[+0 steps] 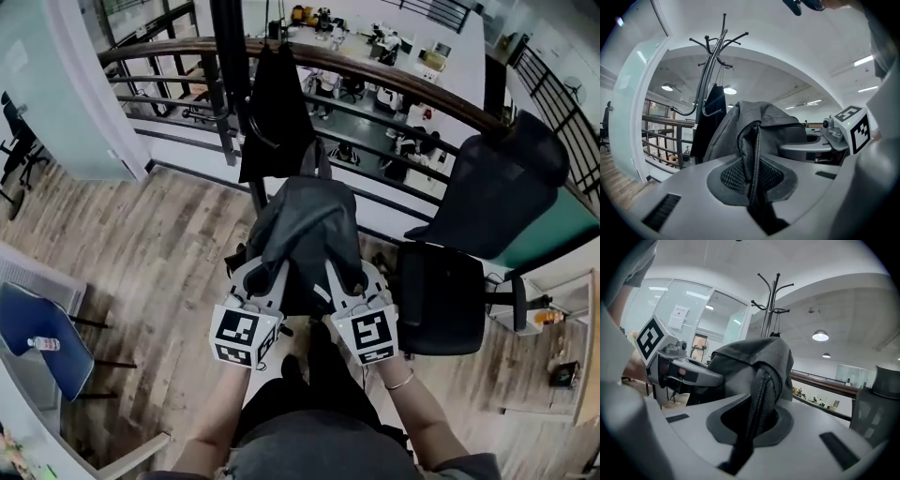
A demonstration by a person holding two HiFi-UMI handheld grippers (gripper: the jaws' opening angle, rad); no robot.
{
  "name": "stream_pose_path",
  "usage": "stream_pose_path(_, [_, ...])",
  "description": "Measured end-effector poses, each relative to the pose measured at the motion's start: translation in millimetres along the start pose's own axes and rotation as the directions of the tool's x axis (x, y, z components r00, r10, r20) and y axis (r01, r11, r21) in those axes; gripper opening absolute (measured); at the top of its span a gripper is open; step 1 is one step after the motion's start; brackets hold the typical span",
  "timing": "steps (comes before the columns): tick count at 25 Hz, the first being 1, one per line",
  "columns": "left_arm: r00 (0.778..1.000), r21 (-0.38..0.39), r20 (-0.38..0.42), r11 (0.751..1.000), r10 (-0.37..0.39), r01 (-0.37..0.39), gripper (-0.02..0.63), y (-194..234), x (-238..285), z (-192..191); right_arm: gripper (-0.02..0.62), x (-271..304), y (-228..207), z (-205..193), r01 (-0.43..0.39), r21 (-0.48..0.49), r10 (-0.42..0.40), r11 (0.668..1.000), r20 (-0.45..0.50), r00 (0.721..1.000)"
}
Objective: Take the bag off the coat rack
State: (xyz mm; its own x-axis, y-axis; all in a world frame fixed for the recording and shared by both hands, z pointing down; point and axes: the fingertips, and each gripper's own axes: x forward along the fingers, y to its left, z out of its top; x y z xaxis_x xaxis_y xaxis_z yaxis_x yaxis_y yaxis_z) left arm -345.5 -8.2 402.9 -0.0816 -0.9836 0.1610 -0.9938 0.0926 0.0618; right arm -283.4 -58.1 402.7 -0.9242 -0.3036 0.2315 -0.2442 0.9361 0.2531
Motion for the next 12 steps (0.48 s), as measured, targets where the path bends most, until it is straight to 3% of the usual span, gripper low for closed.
stream_pose_path(5, [0.993,0.033,0.003,0.992,-0.12,0.119,0.055,-36.1,7.7,8.7,0.012,-38.8,-15.6,-4.9,0.112,0.038,-0.111,0.993,-0.024,0.993])
stream_pose_path(12, [0.956,0.066,0.001,0.954,-0.294,0.294,0.055,-99.6,29.8,18.2,0.012,-99.2,-48.8,-18.1,0.293,0.079,-0.288,0.953,-0.071,0.955])
